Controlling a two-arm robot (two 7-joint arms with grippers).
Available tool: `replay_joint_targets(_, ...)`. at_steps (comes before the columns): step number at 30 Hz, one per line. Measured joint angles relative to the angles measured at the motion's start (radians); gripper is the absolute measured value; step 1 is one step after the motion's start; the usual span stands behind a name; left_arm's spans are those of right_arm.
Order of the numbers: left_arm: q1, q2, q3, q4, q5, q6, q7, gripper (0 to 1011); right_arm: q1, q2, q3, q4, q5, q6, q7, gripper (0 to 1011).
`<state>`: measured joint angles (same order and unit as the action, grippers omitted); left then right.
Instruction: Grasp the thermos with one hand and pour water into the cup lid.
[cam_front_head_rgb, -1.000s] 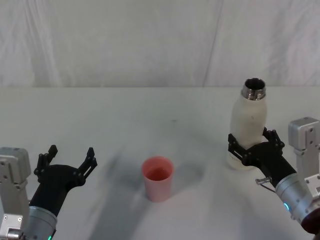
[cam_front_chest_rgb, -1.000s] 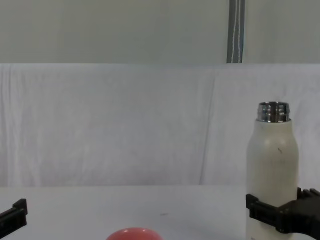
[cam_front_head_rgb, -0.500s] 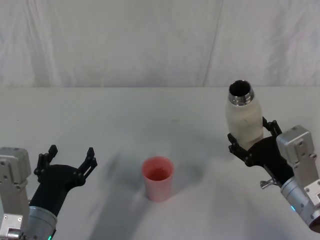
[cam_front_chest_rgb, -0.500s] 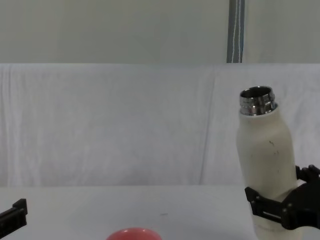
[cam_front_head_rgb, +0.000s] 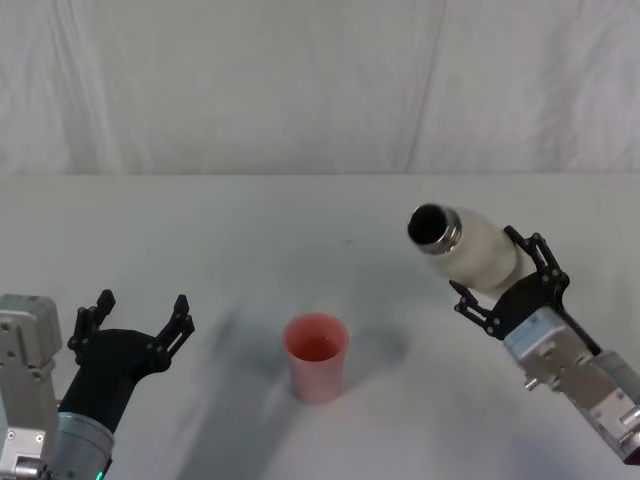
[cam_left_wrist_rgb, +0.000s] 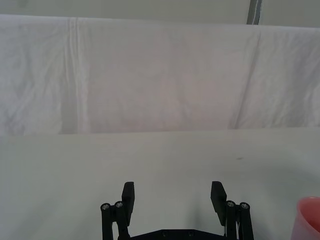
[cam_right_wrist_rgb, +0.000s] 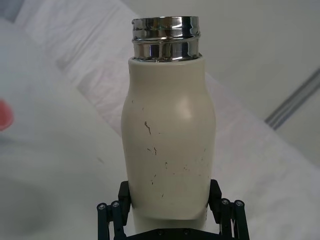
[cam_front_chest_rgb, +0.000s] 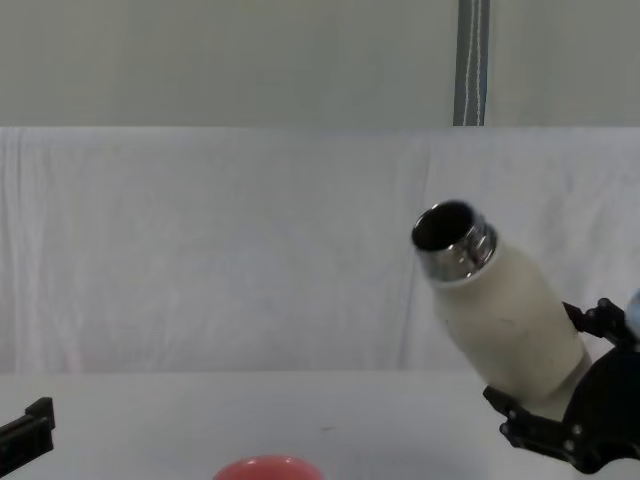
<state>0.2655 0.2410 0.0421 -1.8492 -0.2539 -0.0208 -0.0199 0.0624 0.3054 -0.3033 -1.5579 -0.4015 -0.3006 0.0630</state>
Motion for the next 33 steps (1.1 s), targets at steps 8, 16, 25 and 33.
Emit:
replay_joint_targets(8, 0.0, 0.0, 0.0, 0.0, 0.0, 0.0, 0.0, 1001, 0.01, 0.032, -0.033, 0.016, -0.126, -0.041, -0.05, 953)
replay_joint_targets(16, 0.0, 0.0, 0.0, 0.0, 0.0, 0.0, 0.0, 1001, 0.021, 0.048, -0.057, 0.026, -0.19, -0.049, -0.082, 953)
replay_joint_targets(25, 0.0, 0.0, 0.0, 0.0, 0.0, 0.0, 0.0, 1001, 0.041, 0.054, -0.088, 0.049, -0.255, -0.023, -0.116, 953)
replay_joint_targets(33, 0.0, 0.0, 0.0, 0.0, 0.0, 0.0, 0.0, 1001, 0.061, 0.056, -0.115, 0.068, -0.284, -0.012, -0.13, 953)
